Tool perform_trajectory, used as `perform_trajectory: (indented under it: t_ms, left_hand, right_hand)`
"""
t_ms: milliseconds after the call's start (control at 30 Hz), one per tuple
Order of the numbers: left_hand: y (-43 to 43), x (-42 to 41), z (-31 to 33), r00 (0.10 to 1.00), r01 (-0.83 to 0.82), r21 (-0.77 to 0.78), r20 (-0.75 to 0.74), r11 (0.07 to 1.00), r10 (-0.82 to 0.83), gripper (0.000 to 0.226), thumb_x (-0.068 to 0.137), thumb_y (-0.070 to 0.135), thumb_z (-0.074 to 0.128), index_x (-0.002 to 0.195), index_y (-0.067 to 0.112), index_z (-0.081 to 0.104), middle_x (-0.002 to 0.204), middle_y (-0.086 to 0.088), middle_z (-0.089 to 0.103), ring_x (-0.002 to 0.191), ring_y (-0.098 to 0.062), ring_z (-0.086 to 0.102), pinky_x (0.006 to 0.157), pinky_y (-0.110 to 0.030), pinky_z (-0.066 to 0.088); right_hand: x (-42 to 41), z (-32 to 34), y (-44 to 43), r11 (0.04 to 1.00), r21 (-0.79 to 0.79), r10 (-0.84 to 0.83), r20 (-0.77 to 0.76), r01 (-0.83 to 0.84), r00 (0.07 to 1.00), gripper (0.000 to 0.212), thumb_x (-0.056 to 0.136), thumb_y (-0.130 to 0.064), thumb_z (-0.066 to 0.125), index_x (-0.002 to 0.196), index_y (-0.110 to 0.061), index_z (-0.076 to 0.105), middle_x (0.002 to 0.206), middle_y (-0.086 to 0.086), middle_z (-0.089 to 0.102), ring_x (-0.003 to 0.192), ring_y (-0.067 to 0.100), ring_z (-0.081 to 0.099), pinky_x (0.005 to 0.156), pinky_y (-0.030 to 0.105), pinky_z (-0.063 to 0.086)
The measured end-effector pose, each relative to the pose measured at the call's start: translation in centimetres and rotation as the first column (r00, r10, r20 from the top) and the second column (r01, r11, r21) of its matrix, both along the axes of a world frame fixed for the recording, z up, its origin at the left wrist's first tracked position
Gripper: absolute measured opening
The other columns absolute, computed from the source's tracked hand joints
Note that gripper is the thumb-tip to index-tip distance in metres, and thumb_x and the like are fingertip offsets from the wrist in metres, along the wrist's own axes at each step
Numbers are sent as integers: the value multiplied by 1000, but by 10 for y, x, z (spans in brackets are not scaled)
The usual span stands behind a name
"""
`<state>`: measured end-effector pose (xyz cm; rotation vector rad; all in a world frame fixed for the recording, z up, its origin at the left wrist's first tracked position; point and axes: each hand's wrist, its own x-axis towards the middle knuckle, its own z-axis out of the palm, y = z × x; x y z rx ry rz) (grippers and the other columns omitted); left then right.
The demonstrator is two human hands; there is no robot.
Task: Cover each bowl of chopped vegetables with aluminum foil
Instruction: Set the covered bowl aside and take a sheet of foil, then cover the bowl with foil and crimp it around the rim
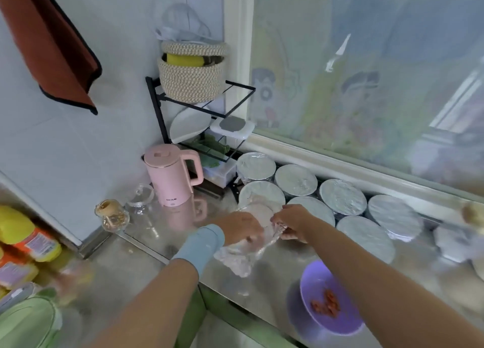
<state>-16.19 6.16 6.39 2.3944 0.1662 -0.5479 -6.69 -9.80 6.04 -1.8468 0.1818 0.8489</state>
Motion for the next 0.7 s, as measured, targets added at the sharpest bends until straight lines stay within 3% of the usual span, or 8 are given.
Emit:
perform_trajectory:
  t_ms: [133, 233, 300, 500, 600, 700]
  left_hand:
    - [-61, 11, -1, 979, -192, -70, 59, 979, 196, 20, 88, 42, 61, 106, 37, 66, 111, 16, 56, 99, -11, 57, 83, -25, 46]
    - [-105, 19, -25, 966, -205, -26, 158, 978, 207, 32, 86, 39, 63, 117, 42, 62, 131, 11, 50, 115, -16, 54, 95, -35, 50]
    - [-131, 19, -42, 977, -155, -15, 146, 988, 155, 40, 87, 36, 62, 127, 39, 58, 135, 11, 47, 120, -16, 52, 99, -37, 48]
    - [-190, 0, -82, 997, -50, 75, 58, 996, 46, 35, 92, 47, 50, 122, 31, 57, 131, 11, 48, 117, -17, 55, 91, -41, 54]
    - [-199, -9, -100, 1000, -3, 113, 10, 994, 2, 49, 89, 48, 54, 133, 29, 46, 154, 10, 28, 141, -18, 28, 111, -45, 35]
    - [-197, -13, -117, 999, -37, 109, -14, 993, 39, 75, 89, 47, 56, 152, 31, 19, 161, 15, 11, 148, -16, 16, 117, -44, 27]
  right_hand:
    - [-4, 2, -88, 990, -138, 19, 59, -10, 998, 19, 82, -10, 73, 92, -13, 57, 90, 6, 53, 79, 20, 52, 63, 30, 51]
    - [-10, -8, -152, 986, -166, 3, 55, 7, 998, 25, 83, -18, 76, 98, -9, 58, 94, 6, 56, 84, 21, 53, 70, 34, 51]
    - [-14, -18, -189, 983, -184, -18, 56, 28, 998, 25, 84, -19, 76, 98, -10, 58, 90, 5, 56, 79, 19, 53, 65, 31, 50]
    - [-28, -73, -254, 958, -245, -101, 211, 152, 972, 27, 79, -17, 78, 96, 2, 69, 71, 8, 56, 58, 18, 47, 54, 23, 38]
    - [-31, -100, -254, 944, -275, -105, 277, 184, 955, 28, 77, -23, 79, 94, -3, 69, 74, 3, 58, 69, 20, 53, 63, 27, 40]
    - [-32, -124, -244, 930, -312, -95, 307, 194, 947, 30, 82, -33, 72, 103, -13, 67, 86, -1, 63, 85, 24, 63, 78, 30, 47]
